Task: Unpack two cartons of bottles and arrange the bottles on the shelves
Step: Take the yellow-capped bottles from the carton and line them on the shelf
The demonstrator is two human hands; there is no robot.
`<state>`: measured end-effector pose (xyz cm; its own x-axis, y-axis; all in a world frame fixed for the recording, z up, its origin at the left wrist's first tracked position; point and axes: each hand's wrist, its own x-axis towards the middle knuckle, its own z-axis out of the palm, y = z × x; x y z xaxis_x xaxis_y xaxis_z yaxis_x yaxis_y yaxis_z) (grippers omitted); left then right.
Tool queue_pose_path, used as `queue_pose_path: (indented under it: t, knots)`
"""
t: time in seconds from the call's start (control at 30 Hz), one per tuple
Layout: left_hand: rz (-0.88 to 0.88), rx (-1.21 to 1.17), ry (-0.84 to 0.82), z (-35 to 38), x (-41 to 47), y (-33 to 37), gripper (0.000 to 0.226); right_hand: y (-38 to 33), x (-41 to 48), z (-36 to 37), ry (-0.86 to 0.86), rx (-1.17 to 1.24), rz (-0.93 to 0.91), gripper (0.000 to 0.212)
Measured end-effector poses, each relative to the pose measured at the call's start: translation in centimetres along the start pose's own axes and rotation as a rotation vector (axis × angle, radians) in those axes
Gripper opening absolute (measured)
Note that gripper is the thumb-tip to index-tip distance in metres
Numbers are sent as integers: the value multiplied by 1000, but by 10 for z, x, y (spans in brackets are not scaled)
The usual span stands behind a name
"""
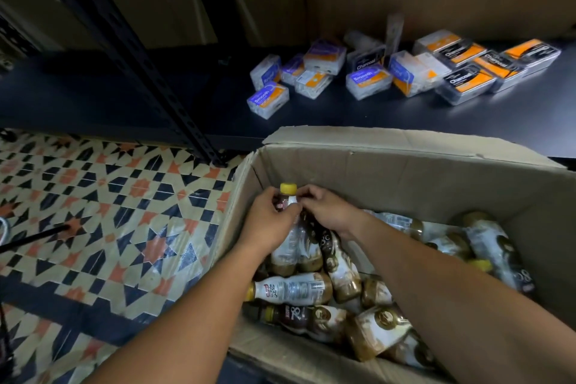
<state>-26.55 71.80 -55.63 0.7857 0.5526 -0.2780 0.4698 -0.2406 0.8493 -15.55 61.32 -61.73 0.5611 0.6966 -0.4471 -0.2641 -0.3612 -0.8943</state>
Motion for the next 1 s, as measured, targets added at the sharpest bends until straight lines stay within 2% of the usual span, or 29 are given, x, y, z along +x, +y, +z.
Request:
queue_pose_path:
  t: [0.13,0.3,0.5,0.63,1.0]
  knots:
    - [94,-35,-23,-6,-10,9,11,-5,-15,-10,-15,-54,-119,35]
    - [153,-34,-42,-14,-23,17,8,-10,-49,-19,91,-94,-256,31]
    - [302,-50,10,-30,-23,52,41,-33,-80,-36,267,-144,-385,37]
    - [456,-46,77,-44,-22,102,33,-84,-107,-50,360,-177,-541,38]
    - [837,16,204,-124,-54,288,32,-282,-195,-90,505,-371,-850,39]
